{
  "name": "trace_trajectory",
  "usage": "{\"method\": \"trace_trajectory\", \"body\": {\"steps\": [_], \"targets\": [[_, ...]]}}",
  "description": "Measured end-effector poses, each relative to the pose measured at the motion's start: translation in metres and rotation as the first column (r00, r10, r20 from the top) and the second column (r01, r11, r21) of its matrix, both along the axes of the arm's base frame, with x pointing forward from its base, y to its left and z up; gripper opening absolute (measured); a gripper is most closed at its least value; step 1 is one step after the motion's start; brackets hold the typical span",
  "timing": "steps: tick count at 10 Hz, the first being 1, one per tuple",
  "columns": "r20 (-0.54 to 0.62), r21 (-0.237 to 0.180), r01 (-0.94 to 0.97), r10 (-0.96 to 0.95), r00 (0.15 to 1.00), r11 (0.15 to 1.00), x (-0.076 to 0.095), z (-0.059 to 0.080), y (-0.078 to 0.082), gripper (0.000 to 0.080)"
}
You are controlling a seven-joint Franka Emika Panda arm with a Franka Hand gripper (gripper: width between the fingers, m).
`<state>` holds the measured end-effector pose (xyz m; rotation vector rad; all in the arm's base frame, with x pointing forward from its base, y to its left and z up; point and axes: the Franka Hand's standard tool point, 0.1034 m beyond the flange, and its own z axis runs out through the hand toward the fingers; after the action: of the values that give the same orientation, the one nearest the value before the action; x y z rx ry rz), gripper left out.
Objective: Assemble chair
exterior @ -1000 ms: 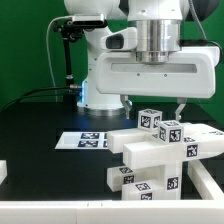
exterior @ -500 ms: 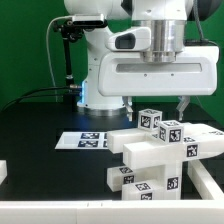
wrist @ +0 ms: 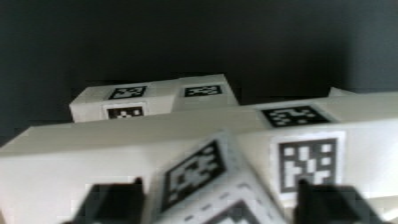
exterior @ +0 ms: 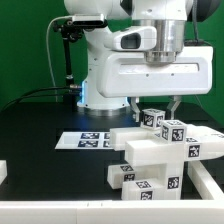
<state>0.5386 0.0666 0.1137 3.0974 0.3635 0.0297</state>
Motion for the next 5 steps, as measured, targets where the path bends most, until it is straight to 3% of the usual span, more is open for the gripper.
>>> {"method": "trace_trajectory", "body": {"steps": [3, 5], "targets": [[0.004, 0.009, 0.271, -0.271, 0.963, 0.963, -0.0002, -0.0001, 0.0011, 0.0385], [0.006, 0.013, 0.468, -0.469, 0.883, 0.883, -0.0008, -0.0002, 0.0024, 0.0385]]}}
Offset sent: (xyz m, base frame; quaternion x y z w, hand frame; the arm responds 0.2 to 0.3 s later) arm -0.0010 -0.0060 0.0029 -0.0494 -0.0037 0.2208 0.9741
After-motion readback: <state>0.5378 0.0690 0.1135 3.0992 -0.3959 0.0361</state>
